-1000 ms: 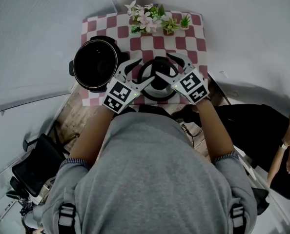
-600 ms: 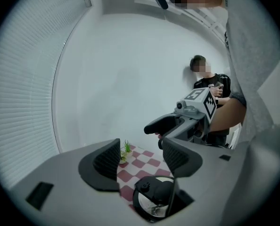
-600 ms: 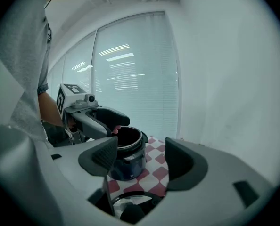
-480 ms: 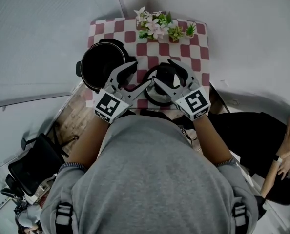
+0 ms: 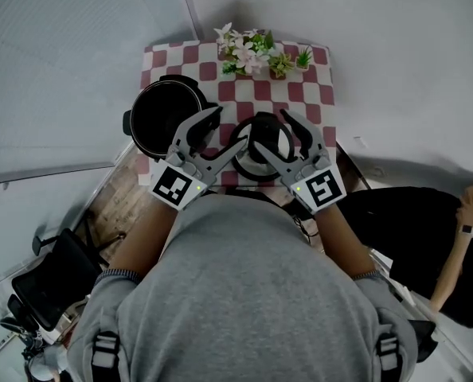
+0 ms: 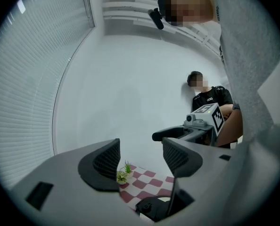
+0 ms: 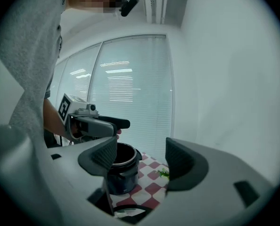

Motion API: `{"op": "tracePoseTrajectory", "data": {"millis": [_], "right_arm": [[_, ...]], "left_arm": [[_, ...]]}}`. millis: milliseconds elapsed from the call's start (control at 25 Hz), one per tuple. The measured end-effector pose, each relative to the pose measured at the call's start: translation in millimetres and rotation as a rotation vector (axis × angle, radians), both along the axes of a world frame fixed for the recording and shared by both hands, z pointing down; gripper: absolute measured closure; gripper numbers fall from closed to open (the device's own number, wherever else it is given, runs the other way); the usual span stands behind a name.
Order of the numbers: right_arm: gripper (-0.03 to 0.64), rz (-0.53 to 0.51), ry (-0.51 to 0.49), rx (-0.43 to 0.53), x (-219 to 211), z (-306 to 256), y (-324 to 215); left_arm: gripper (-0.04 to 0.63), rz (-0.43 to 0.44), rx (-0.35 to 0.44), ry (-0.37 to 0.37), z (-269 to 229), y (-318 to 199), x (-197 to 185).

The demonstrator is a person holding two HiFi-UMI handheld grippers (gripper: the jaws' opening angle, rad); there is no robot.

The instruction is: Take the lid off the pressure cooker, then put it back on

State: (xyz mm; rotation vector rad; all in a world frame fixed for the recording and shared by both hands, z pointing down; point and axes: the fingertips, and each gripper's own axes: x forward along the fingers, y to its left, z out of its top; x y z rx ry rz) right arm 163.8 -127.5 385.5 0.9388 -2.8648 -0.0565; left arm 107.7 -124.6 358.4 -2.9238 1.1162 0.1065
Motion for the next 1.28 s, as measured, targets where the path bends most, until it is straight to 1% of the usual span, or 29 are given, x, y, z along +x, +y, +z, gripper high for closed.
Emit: {"op": "tracePoseTrajectory", "data": {"millis": [120, 200, 480, 560, 760, 920, 1040, 1160, 1280], "right_arm": [[0.27, 0.009, 0.009, -0.024, 8, 3, -1], [0.267, 0.006, 0.037, -0.044, 14, 10, -1], [0.253, 0.028, 0.041, -0.046, 26, 14, -5], [0.253, 0.035, 0.043, -0.052, 29, 16, -6], [0.246, 0.02, 0.094, -0.09, 37, 35, -6], [0.235, -0.017, 0.172, -0.16, 39, 56, -2], [0.242, -0.031, 0.219, -0.204, 45, 73, -1], [0.239, -0.061, 0.26, -0.263, 56, 97, 0], [0.239, -0.089, 0.311, -0.294, 62, 113, 0]], "left_arm": [[0.284, 0.006, -0.011, -0.007, 3, -1, 3], [0.281, 0.017, -0.02, -0.016, 7, -3, 5], [0.278, 0.036, -0.033, -0.048, 18, -7, 15], [0.278, 0.051, -0.044, -0.07, 24, -8, 19], [0.275, 0.139, -0.104, -0.154, 49, -5, 39], [0.272, 0.187, -0.147, -0.215, 68, -4, 53], [0.273, 0.229, -0.202, -0.255, 84, -7, 66], [0.267, 0.282, -0.251, -0.334, 106, -8, 78], [0.265, 0.334, -0.29, -0.456, 137, -3, 87]]}}
